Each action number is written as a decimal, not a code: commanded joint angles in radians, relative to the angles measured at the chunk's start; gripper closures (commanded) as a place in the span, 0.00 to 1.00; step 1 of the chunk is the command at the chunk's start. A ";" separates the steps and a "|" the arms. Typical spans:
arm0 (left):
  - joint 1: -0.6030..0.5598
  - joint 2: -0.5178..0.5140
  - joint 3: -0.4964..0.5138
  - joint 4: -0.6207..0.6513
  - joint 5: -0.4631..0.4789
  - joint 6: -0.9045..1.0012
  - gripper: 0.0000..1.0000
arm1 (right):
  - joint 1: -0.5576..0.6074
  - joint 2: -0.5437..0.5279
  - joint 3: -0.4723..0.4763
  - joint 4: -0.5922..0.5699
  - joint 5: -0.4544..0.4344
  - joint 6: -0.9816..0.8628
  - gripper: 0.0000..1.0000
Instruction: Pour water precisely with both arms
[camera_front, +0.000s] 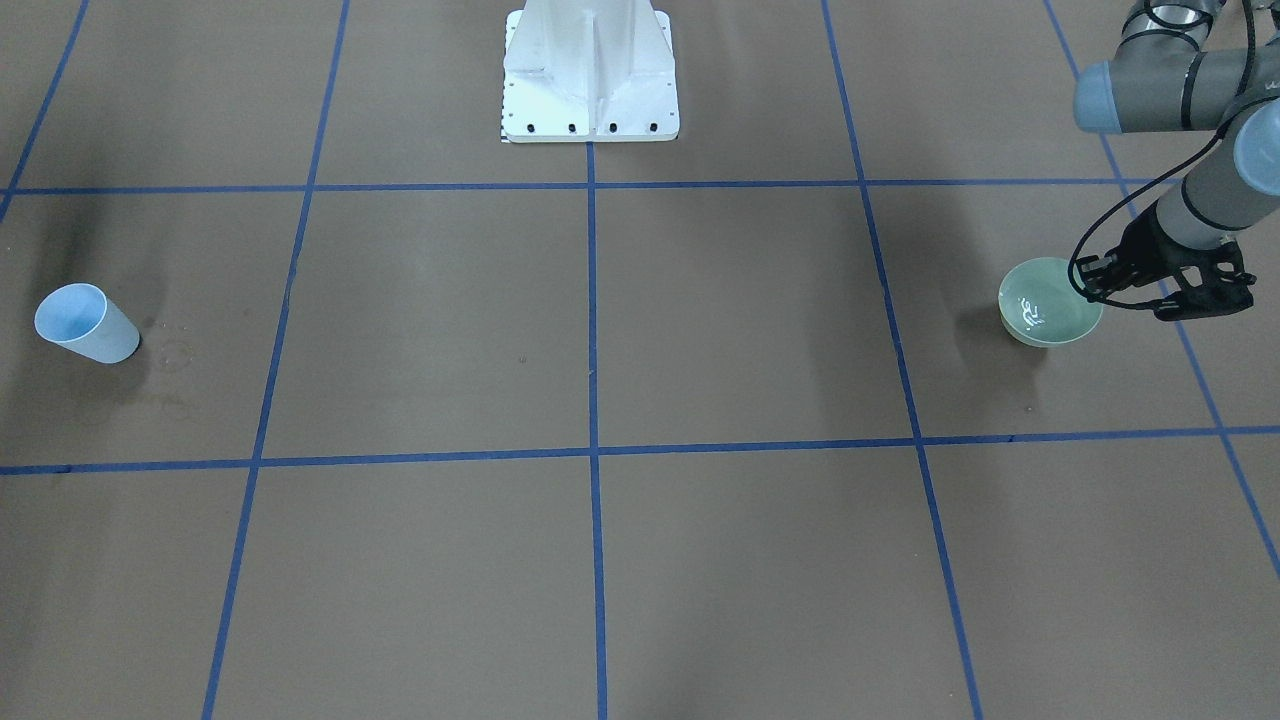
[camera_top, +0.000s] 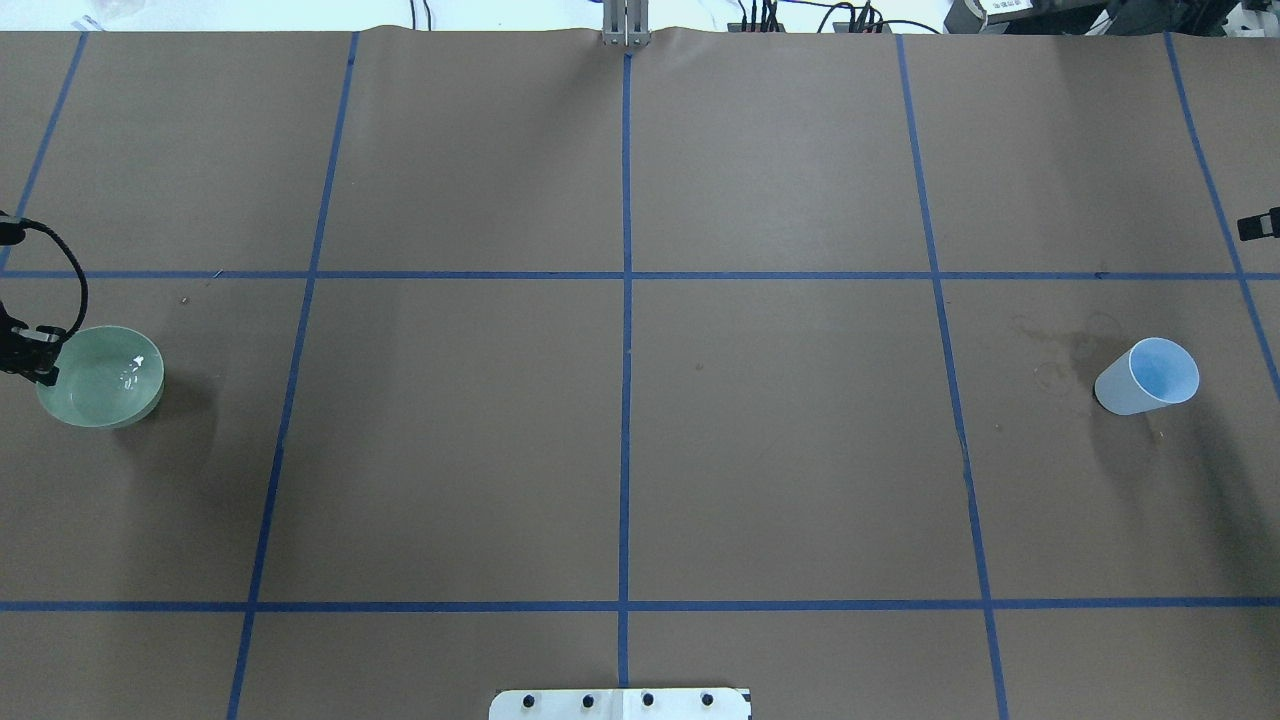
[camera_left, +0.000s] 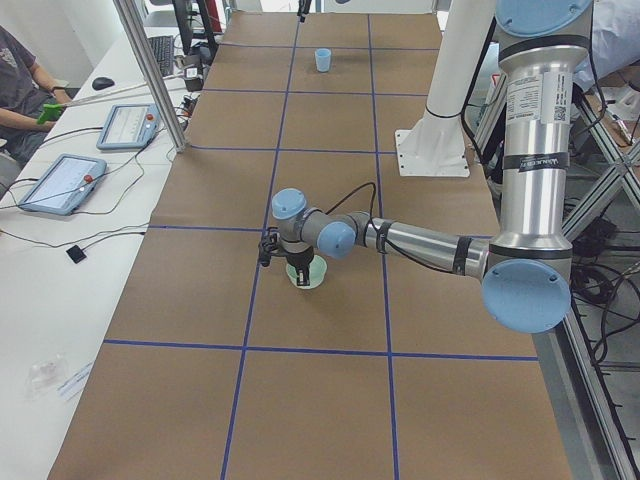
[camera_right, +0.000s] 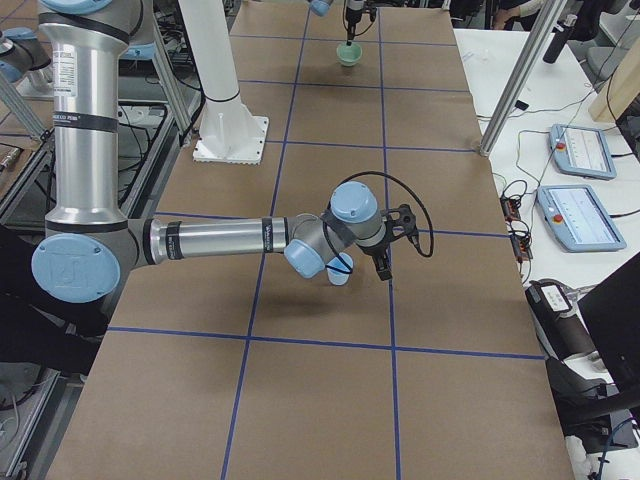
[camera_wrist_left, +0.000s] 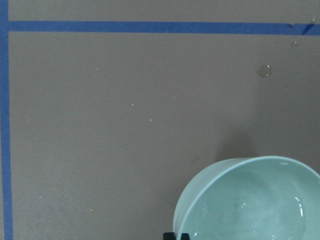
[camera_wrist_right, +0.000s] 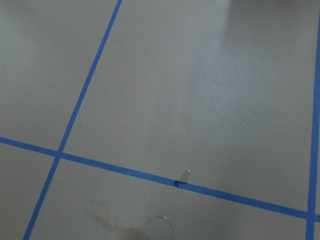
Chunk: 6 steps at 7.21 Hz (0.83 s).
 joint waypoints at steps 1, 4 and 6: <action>-0.018 0.001 -0.018 -0.004 -0.008 -0.002 0.00 | 0.000 0.003 0.008 0.000 -0.008 0.003 0.01; -0.106 0.004 -0.160 0.003 -0.071 0.001 0.00 | -0.005 0.014 0.006 -0.008 -0.051 0.003 0.01; -0.272 0.062 -0.160 0.003 -0.198 0.219 0.00 | -0.006 0.014 0.005 -0.116 -0.073 -0.010 0.01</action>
